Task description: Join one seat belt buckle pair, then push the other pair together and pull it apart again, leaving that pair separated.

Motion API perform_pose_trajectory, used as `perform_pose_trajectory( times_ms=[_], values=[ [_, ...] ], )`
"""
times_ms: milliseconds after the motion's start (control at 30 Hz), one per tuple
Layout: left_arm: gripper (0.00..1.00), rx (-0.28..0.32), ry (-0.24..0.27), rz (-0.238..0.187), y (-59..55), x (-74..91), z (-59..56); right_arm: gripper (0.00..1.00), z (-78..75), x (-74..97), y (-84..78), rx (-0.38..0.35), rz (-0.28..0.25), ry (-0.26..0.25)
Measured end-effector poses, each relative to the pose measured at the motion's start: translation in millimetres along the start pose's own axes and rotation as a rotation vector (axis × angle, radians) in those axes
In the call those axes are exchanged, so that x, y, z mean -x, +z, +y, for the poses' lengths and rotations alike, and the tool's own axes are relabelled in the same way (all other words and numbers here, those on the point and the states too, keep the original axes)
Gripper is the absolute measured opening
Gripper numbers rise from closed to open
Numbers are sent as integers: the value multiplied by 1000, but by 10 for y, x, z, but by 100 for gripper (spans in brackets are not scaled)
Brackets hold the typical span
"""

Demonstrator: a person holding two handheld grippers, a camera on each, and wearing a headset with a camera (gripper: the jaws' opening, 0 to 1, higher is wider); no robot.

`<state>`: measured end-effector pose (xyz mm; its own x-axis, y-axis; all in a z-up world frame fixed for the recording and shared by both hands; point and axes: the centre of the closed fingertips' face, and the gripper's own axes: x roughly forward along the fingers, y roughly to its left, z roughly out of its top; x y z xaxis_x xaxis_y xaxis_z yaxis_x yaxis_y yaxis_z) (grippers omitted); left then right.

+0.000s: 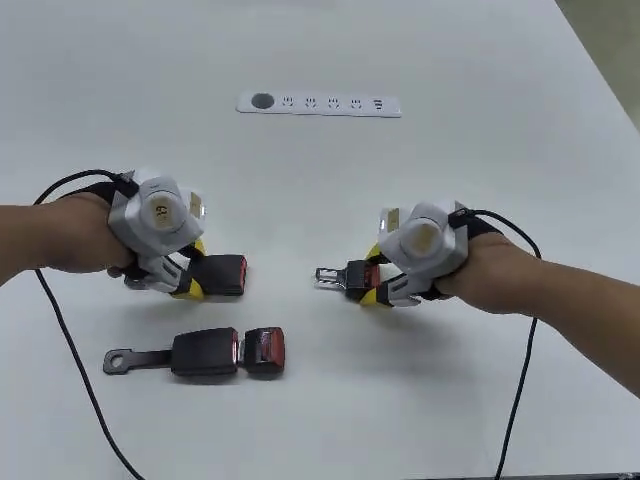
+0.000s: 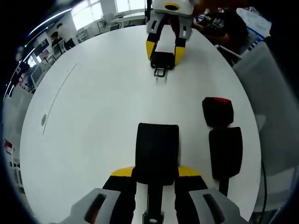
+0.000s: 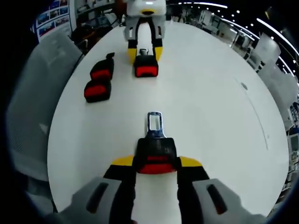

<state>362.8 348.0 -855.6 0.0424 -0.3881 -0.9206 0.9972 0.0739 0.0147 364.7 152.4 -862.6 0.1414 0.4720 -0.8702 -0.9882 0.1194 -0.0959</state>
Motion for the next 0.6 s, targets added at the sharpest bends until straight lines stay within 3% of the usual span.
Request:
perform_pose_trajectory(
  times_ms=[33, 300, 467, 600],
  values=[
    [33, 2, 1, 0, -2, -2, 1, 33, -5, -1, 12, 23, 7, -7],
    [32, 1, 10, 0, -14, -9, -6, 33, -3, -156, 272, -2, -6, -8],
    [32, 3, 17, 2, -18, -14, 1, 34, 12, -291, 546, -39, -25, 6],
    [32, 6, 21, 5, -21, -16, 7, 34, 82, -421, 765, 21, -28, 12]
  ],
)
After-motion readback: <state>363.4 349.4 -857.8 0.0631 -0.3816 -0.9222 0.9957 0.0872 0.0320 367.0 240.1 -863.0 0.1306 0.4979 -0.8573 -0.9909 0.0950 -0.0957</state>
